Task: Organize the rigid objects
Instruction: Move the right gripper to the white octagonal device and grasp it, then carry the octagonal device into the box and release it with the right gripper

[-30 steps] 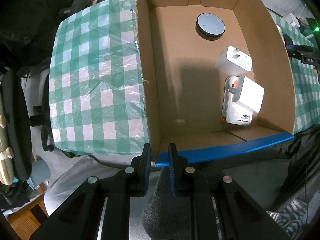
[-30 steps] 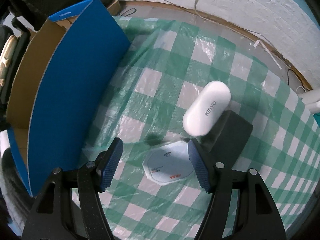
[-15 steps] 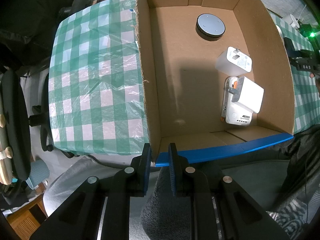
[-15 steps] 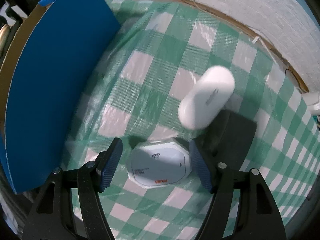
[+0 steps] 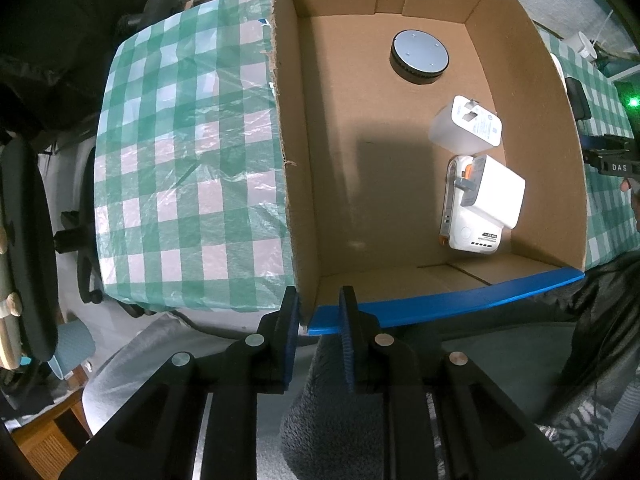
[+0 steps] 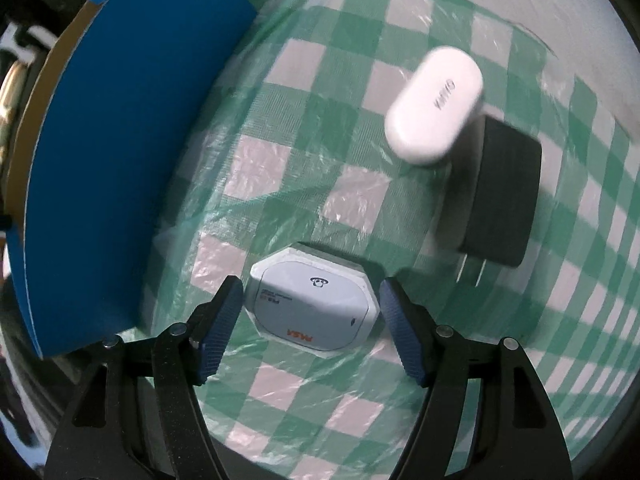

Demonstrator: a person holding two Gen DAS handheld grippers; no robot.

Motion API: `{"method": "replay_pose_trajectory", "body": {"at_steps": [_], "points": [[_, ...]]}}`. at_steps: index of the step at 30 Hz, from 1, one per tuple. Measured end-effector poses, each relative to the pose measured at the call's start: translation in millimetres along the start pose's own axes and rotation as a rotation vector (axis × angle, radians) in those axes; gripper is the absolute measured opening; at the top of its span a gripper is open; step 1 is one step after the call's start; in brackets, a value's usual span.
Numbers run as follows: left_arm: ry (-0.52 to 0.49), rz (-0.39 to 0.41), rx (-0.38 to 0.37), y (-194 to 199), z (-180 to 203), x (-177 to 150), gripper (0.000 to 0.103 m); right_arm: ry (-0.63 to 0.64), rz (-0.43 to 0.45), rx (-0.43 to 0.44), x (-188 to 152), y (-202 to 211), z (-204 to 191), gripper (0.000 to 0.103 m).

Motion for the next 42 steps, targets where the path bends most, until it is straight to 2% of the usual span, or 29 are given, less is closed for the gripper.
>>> {"method": "replay_pose_trajectory", "body": {"at_steps": [6, 13, 17, 26, 32, 42], "points": [[-0.002, -0.001, -0.003, 0, 2, -1, 0.019, -0.103, -0.044, -0.010, -2, -11, 3, 0.075], [-0.002, -0.002, -0.004, -2, 3, -1, 0.019, -0.142, -0.059, -0.072, -1, -13, -2, 0.077], [-0.002, -0.003, -0.005, -2, 3, -1, 0.020, -0.166, -0.062, -0.076, -2, -12, 0, 0.073], [-0.002, -0.002, -0.007, -3, 3, 0, 0.020, -0.139, -0.067, -0.064, -11, -7, -7, 0.072], [-0.002, -0.004, -0.007, -3, 3, 1, 0.020, -0.124, -0.060, -0.065, 2, 6, 3, 0.072], [-0.005, -0.007, -0.009, -3, 3, 2, 0.020, -0.067, -0.023, -0.075, 16, 55, -8, 0.072]]}}
Point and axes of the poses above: each gripper's, at about its wrist camera, not at the fingertips, and y roughly against the way its jaws point, z to its right, x to its top, the point moved 8 cm from there along -y, roughly the way its jaws point, and after that the axes turned 12 degrees about -x, right-handed, at the moved point
